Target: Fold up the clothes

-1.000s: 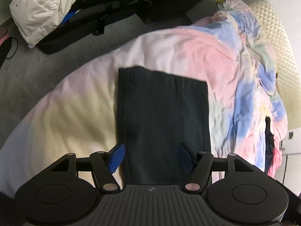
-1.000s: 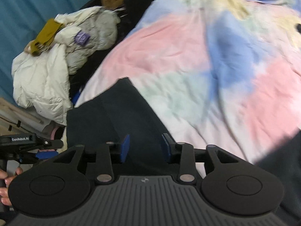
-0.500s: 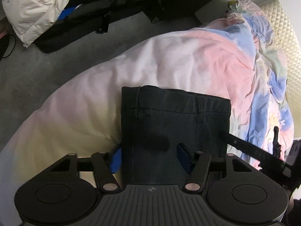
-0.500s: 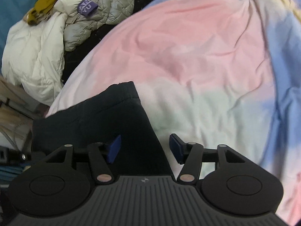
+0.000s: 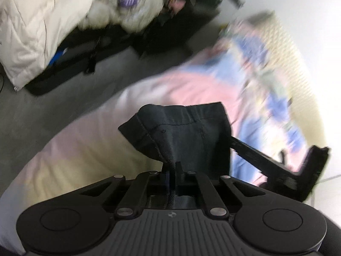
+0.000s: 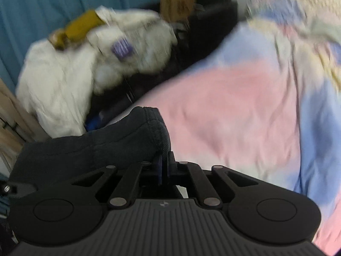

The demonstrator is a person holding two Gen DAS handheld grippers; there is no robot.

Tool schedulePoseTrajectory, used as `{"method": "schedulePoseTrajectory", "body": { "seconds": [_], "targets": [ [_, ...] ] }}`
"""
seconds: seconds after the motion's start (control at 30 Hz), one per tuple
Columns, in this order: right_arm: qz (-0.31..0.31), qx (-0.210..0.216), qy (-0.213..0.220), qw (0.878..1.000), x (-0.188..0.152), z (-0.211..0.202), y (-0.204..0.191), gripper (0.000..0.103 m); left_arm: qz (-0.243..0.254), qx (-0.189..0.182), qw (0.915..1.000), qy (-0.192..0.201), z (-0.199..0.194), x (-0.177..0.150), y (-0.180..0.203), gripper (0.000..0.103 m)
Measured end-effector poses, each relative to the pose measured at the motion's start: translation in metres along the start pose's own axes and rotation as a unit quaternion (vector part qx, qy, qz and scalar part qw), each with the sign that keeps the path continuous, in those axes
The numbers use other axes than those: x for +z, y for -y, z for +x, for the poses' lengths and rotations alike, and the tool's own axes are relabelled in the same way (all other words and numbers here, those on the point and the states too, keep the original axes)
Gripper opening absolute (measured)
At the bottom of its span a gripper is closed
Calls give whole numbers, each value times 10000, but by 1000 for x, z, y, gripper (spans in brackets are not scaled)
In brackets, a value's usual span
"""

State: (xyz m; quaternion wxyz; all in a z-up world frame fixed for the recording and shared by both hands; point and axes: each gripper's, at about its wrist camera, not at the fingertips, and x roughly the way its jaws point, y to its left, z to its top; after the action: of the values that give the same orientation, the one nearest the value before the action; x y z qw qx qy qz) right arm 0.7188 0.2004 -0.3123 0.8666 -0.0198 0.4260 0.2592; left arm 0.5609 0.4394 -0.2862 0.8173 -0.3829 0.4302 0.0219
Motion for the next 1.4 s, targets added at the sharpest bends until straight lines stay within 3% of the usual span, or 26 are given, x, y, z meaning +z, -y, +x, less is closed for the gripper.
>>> {"method": "schedulePoseTrajectory", "body": {
  "seconds": [0.13, 0.27, 0.4, 0.5, 0.57, 0.63, 0.73, 0.83, 1.0, 1.07, 1.13, 1.2, 1.23, 1.3, 1.4],
  "targets": [
    [-562, 320, 670, 9957, 46, -29, -37, 4, -168, -294, 9968, 724, -59, 6, 9, 4],
    [-1180, 735, 1112, 9840, 94, -43, -80, 4, -487, -459, 9884, 1365, -106, 13, 3, 4],
    [-1867, 993, 1177, 9703, 120, -34, -124, 4, -643, -352, 9832, 1669, -129, 12, -12, 4],
    [-2092, 1202, 877, 9665, 116, -9, -149, 5, -1005, -145, 9809, 1656, -127, 1, -42, 4],
    [-1970, 1351, 511, 9697, 107, 10, -158, 12, -1444, 11, 9784, 1481, -115, -9, -74, 4],
    [-1602, 1414, 131, 9768, 94, 23, -155, 25, -1844, 191, 9745, 1267, -101, -20, -107, 4],
    [-1029, 1387, -300, 9845, 71, 29, -137, 27, -2205, 492, 9700, 903, -76, -36, -151, 4],
    [-725, 1019, -370, 9915, 43, 0, -110, 28, -2251, 712, 9693, 681, -67, -40, -176, 4],
    [700, 413, -797, 9935, -52, -68, -43, 28, -2229, 875, 9703, 355, -57, -41, -206, 4],
    [1809, 111, -942, 9789, -104, -95, -12, 29, -2359, 867, 9674, 310, -55, -43, -214, 4],
    [2821, -233, -1030, 9535, -154, -121, 15, 30, -2484, 876, 9643, 274, -53, -42, -217, 4],
    [3788, -497, -1045, 9182, -201, -142, 34, 33, -2576, 913, 9617, 216, -43, -40, -221, 4],
    [4233, -589, -1025, 8982, -223, -151, 42, 44, -2616, 936, 9605, 181, -41, -41, -224, 4],
    [4972, -765, -906, 8595, -265, -168, 53, 55, -2694, 965, 9581, 125, -37, -40, -230, 5],
    [5775, -704, -679, 8105, -308, -175, 56, 60, -2674, 1049, 9578, 70, -33, -38, -230, 5]
  ]
}}
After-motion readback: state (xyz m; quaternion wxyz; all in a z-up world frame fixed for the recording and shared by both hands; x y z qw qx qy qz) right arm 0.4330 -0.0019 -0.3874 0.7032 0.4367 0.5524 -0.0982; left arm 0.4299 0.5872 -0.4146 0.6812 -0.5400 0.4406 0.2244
